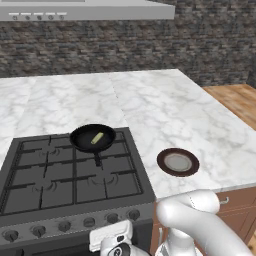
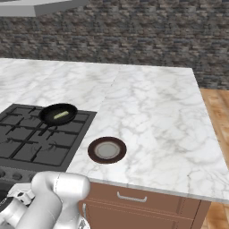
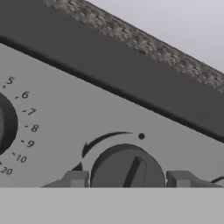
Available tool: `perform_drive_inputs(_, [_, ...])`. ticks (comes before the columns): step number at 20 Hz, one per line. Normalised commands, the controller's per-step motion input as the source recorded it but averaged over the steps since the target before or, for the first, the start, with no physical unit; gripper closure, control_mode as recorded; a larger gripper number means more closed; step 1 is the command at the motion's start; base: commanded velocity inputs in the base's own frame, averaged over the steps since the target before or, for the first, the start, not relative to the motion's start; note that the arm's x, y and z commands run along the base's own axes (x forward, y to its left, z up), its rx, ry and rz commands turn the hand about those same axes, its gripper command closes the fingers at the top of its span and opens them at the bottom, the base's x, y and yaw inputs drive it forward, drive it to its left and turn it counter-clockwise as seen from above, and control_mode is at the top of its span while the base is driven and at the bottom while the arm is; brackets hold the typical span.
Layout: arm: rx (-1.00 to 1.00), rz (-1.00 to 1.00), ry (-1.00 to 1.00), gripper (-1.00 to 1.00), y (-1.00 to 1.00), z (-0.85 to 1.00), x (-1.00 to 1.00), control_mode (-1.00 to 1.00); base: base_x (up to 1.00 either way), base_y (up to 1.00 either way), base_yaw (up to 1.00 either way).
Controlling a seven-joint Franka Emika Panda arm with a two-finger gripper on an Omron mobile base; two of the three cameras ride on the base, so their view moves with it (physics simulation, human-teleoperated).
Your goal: Pick up the butter stick and place it in the pan. Then turn on the burner for the pan.
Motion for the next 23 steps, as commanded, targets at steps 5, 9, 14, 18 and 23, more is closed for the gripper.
perform_drive_inputs(5, [-0.33, 0.00, 0.02, 1.00, 0.05, 0.00, 0.00, -1.00, 0.00, 0.00, 0.00])
perform_drive_inputs(9, [-0.35, 0.00, 0.04, 1.00, 0.12, 0.00, 0.00, -1.00, 0.00, 0.00, 0.00])
perform_drive_inputs(14, [-0.36, 0.00, 0.05, 1.00, 0.16, -0.02, 0.00, -1.00, 0.00, 0.00, 0.00])
perform_drive_inputs(18, [-0.35, 0.00, 0.04, 1.00, 0.17, -0.06, 0.00, -1.00, 0.00, 0.00, 0.00])
perform_drive_inputs(23, [-0.31, 0.00, 0.04, 1.00, 0.13, -0.08, 0.00, -1.00, 0.00, 0.00, 0.00])
